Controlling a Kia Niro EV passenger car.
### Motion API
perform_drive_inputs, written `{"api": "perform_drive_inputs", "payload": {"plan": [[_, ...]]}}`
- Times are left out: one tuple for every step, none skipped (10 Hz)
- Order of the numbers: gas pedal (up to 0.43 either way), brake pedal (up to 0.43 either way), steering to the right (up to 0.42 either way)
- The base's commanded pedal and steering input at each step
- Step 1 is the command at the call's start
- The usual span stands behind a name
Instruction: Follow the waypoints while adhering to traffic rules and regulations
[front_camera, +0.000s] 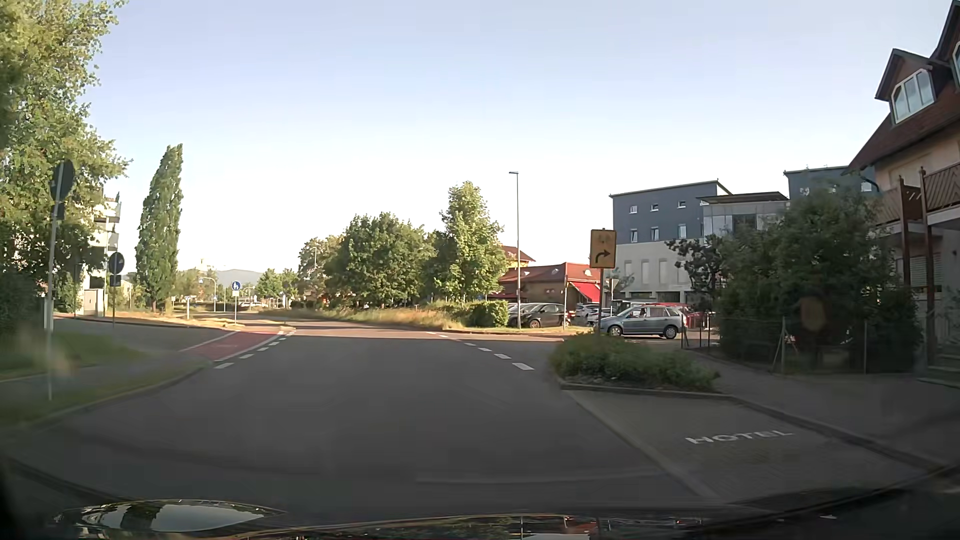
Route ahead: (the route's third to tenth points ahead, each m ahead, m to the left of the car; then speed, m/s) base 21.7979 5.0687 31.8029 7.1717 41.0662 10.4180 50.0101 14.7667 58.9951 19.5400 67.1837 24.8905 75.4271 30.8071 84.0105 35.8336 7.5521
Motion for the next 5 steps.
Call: {"api": "perform_drive_inputs", "payload": {"plan": [[0.067, 0.000, -0.045], [0.067, 0.000, -0.046], [0.067, 0.000, -0.045], [0.067, 0.000, -0.046], [0.067, 0.000, -0.046]]}}
